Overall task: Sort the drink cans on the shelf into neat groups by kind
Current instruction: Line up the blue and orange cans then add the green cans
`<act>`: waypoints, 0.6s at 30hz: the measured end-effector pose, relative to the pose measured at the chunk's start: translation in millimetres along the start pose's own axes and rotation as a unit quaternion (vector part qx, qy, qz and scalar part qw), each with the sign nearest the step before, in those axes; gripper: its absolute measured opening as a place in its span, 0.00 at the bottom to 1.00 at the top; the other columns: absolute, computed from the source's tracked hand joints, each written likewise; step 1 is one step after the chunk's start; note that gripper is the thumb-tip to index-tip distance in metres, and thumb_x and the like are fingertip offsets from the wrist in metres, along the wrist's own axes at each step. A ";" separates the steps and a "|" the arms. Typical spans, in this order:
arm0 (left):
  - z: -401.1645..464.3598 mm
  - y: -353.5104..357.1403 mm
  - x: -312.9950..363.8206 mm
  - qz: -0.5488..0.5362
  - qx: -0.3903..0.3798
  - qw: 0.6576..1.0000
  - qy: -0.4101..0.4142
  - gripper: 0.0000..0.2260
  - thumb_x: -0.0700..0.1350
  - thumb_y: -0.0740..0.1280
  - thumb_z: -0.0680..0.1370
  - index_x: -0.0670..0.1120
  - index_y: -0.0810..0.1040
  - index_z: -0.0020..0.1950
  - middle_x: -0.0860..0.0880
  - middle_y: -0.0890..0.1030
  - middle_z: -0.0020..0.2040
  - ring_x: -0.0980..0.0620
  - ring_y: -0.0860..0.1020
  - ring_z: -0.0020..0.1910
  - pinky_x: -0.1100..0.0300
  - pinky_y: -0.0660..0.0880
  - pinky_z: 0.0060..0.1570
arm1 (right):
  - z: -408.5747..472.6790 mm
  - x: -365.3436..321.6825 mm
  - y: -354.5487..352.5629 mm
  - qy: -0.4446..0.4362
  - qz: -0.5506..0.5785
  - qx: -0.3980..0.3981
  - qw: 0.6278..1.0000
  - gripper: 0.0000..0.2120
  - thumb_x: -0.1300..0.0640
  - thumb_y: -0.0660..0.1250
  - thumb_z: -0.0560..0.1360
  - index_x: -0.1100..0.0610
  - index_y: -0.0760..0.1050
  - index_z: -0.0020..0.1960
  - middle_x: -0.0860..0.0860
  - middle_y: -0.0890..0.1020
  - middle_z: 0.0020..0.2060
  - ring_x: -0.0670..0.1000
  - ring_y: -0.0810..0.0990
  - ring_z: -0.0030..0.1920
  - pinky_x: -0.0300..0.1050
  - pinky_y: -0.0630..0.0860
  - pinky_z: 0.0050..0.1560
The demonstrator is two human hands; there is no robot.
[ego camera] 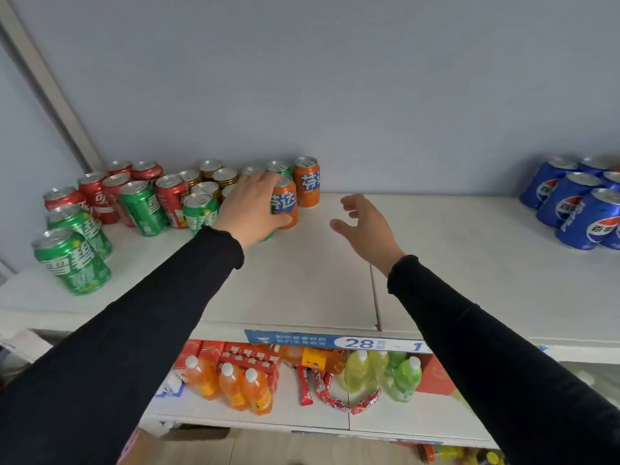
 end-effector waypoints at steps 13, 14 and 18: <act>85.0 41.1 -20.8 0.097 -0.106 0.989 0.040 0.40 0.56 0.77 0.68 0.49 0.64 0.76 0.44 0.69 0.68 0.41 0.70 0.66 0.44 0.72 0.63 | 130.8 27.9 80.9 0.095 0.133 -0.009 0.987 0.36 0.55 0.77 0.72 0.56 0.63 0.74 0.55 0.72 0.69 0.52 0.74 0.63 0.43 0.71 0.57; 87.1 43.0 -22.8 0.087 -0.111 0.989 0.040 0.41 0.56 0.78 0.68 0.49 0.64 0.76 0.44 0.68 0.67 0.41 0.70 0.66 0.44 0.72 0.62 | 133.7 28.4 85.9 0.098 0.141 -0.011 0.985 0.37 0.57 0.78 0.70 0.56 0.63 0.73 0.55 0.73 0.67 0.50 0.74 0.60 0.43 0.72 0.57; 93.7 47.6 -31.0 0.069 -0.124 0.989 0.037 0.39 0.55 0.78 0.67 0.48 0.65 0.73 0.43 0.70 0.67 0.41 0.72 0.65 0.43 0.74 0.60 | 143.2 31.6 101.1 0.107 0.163 -0.009 0.981 0.37 0.59 0.79 0.67 0.58 0.64 0.70 0.49 0.76 0.56 0.43 0.78 0.48 0.50 0.79 0.59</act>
Point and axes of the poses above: each hand's wrist, its own z-axis towards the middle knuckle, its own y-axis out of the palm, x = y × z, the point moved 7 cm from there along z, towards the middle knuckle
